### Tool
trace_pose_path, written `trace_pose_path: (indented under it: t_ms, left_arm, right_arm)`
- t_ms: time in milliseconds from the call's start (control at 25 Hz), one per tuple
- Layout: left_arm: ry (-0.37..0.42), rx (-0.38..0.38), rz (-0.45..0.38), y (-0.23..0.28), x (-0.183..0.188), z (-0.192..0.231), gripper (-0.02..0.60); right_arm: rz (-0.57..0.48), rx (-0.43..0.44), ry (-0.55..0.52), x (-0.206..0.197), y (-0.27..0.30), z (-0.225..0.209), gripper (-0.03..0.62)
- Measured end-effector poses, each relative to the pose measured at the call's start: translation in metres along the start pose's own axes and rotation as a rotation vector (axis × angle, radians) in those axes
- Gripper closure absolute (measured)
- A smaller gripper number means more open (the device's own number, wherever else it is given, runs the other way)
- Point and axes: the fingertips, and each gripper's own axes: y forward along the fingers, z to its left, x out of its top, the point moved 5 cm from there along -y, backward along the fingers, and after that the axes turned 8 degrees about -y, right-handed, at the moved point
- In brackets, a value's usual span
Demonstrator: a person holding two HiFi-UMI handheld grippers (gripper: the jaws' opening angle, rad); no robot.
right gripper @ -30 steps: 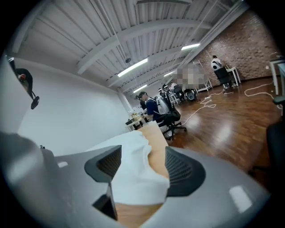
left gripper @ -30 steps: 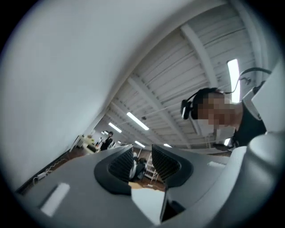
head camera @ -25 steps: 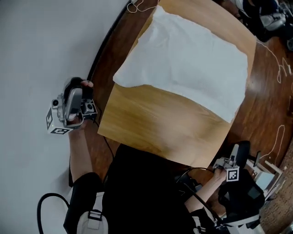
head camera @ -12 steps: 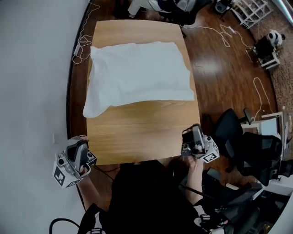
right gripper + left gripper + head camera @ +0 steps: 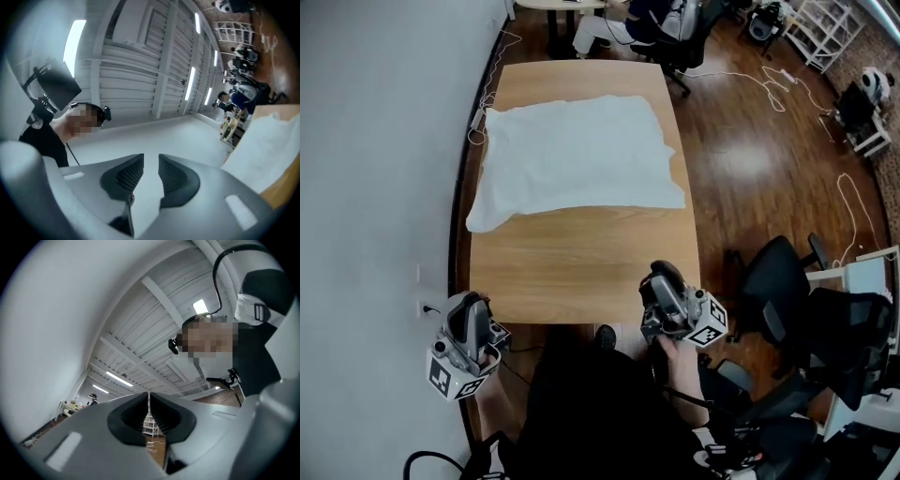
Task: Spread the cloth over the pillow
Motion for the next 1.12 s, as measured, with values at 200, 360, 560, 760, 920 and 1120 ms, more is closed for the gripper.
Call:
trace_pose_path:
  t_ms: [200, 360, 560, 760, 920, 1120]
  left_arm:
    - [0.108, 0.062, 0.093, -0.005, -0.006, -0.055, 0.578]
    - [0.171, 0.149, 0.104, -0.019, 0.007, -0.074, 0.578]
    - [0.312, 0.229, 0.036, -0.038, 0.044, -0.085, 0.578]
    - [0.331, 0.185, 0.096, -0.061, 0.05, -0.089, 0.578]
    - [0.272, 0.141, 0.124, -0.081, 0.054, -0.079, 0.578]
    - [0.179, 0.084, 0.151, -0.112, 0.07, -0.081, 0.578]
  right_arm:
    - [0.126, 0.123, -0.271, 0.043, -0.024, 0.034, 0.562]
    - [0.227, 0.094, -0.393, 0.047, -0.033, 0.046, 0.594]
    - [0.238, 0.056, -0.404, 0.035, -0.041, 0.062, 0.594]
    - [0.261, 0.042, -0.436, 0.015, -0.028, 0.093, 0.594]
    - [0.285, 0.023, -0.5, 0.0, -0.015, 0.129, 0.594]
    - [0.338, -0.039, -0.526, -0.026, -0.01, 0.181, 0.594]
